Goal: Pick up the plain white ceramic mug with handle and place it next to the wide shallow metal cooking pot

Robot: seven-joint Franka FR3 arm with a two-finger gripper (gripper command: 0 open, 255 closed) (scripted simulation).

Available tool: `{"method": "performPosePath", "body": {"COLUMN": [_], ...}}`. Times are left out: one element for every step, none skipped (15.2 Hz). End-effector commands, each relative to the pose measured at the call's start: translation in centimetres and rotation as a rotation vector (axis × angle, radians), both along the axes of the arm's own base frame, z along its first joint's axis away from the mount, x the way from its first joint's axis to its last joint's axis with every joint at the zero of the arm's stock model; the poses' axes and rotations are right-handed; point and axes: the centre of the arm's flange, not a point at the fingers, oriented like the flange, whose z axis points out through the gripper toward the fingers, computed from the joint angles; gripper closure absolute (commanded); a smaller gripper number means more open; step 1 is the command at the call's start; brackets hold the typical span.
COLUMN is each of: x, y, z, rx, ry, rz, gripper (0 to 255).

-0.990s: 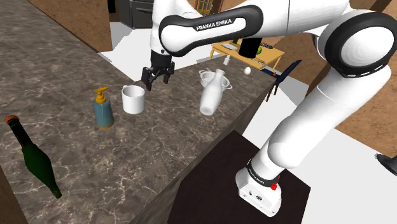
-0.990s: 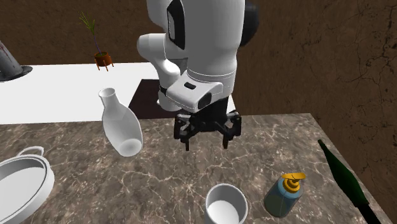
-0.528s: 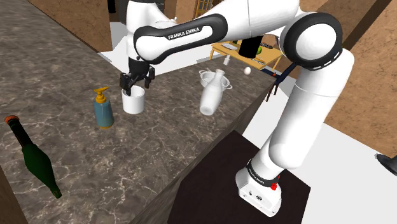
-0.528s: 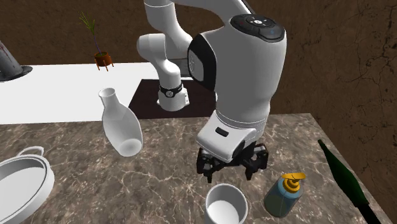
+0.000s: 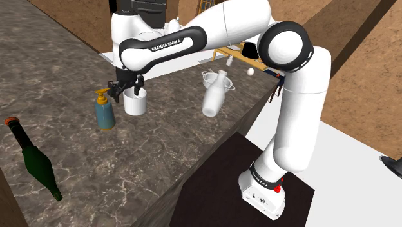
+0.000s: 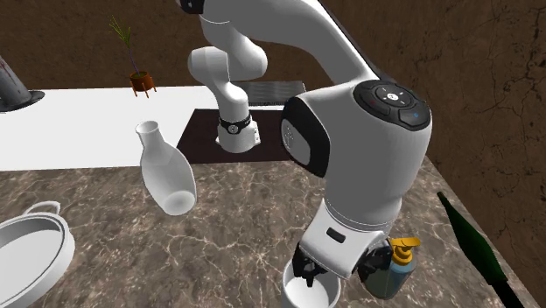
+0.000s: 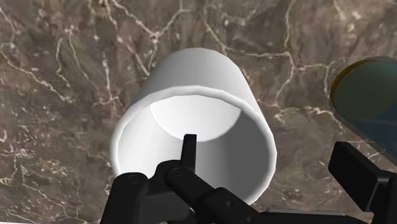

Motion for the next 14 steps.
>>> {"method": "performPosePath", "body": {"x": [0.0,0.1,0.1,0.2,0.2,0.2,0.2,0.2,0.2,0.2,0.2,0.2,0.2,0.2], "y": [0.1,0.1,0.1,0.1,0.1,0.1,0.1,0.1,0.1,0.1,0.1,0.1,0.1,0.1], "z": [-1.0,-1.5,-2.1,-2.4,-2.4,-2.4,-2.4,-2.4,-2.4,-2.4,-2.4,-2.4,-2.4,-2.4], "rx": [0.0,0.0,0.0,0.0,0.0,0.0,0.0,0.0,0.0,0.0,0.0,0.0,0.0,0.0], "ry": [0.0,0.0,0.0,0.0,0.0,0.0,0.0,0.0,0.0,0.0,0.0,0.0,0.0,0.0], "rz": [0.0,0.0,0.0,0.0,0.0,0.0,0.0,0.0,0.0,0.0,0.0,0.0,0.0,0.0], "gripper": [0,0,0,0,0,0,0,0,0,0,0,255,255,255]}}
